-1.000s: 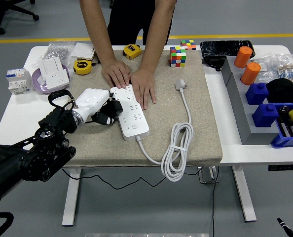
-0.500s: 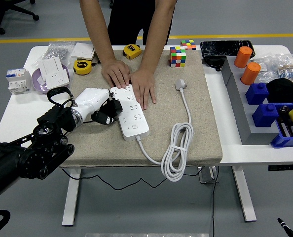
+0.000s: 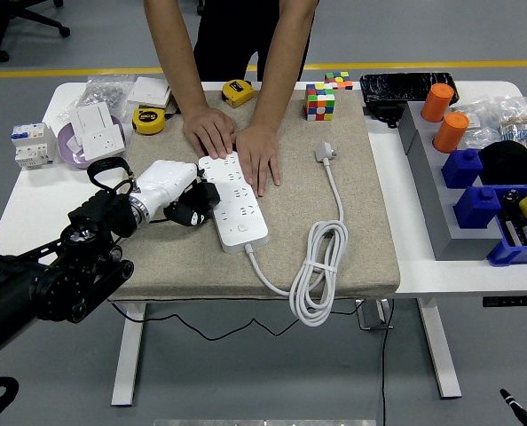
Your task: Pick up the plug,place it near the board,insert it into the board,press the button
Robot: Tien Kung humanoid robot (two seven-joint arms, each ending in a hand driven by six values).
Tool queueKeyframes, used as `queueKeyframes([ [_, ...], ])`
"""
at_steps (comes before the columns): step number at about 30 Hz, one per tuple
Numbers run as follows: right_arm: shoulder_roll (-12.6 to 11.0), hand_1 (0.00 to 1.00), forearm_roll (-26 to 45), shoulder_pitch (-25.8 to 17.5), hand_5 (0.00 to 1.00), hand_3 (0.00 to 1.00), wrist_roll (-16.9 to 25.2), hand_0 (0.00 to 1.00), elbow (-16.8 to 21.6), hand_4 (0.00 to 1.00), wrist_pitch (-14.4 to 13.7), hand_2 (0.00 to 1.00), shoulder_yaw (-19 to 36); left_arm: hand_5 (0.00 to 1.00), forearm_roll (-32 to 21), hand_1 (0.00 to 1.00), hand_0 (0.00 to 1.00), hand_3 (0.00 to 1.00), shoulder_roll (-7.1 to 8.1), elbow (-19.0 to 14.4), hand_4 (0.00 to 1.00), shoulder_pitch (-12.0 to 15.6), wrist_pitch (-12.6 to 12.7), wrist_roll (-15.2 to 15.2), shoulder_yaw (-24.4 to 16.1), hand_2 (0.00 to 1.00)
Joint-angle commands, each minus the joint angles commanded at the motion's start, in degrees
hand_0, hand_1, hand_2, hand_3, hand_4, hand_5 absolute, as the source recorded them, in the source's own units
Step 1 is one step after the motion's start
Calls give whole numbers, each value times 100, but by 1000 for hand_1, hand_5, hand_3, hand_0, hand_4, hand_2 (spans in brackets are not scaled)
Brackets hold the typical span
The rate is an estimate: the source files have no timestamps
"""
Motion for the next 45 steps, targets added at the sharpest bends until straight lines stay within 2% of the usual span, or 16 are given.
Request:
queueKeyframes([
  [20,-7,881,6,4,998,852,16,899,0,998,-24,832,-6,136,31,321,352,397,20,7,596,-44,-47,1,33,320],
  [21,-8,882,3,1,998,853,16,899,0,998,-23,832,-5,129,32,410,364,467,20,7,615,-41,-47,0,31,412],
  [26,-5,882,-14,-17,998,853,11,899,0,998,-18,832,6,129,36,410,364,467,20,9,615,-33,-48,-3,35,412],
  [27,-4,882,-17,-19,998,852,11,899,0,998,-17,832,7,130,35,474,378,519,20,11,665,-33,-48,-3,38,479],
  [32,-5,882,-9,-24,998,852,14,899,0,998,-13,832,-2,130,21,474,378,519,25,15,665,-32,-57,-5,57,479],
  [33,-5,882,-9,-25,998,852,13,897,0,998,-12,831,-3,150,19,605,424,591,25,15,728,-32,-58,-5,59,595],
  [38,-2,882,5,-24,998,852,16,897,0,998,-7,831,-20,150,14,605,424,591,25,23,728,-31,-62,-5,67,595],
  [39,-2,881,8,-24,998,852,16,897,0,998,-7,831,-23,161,13,657,444,632,24,23,759,-32,-63,-5,67,649],
  [44,-7,881,16,-15,998,852,21,897,0,998,-3,831,-25,161,17,657,444,632,24,23,759,-45,-61,-2,62,649],
  [45,-7,879,11,-14,998,853,20,897,0,998,-3,831,-17,156,17,701,475,695,24,23,753,-49,-62,-2,61,724],
])
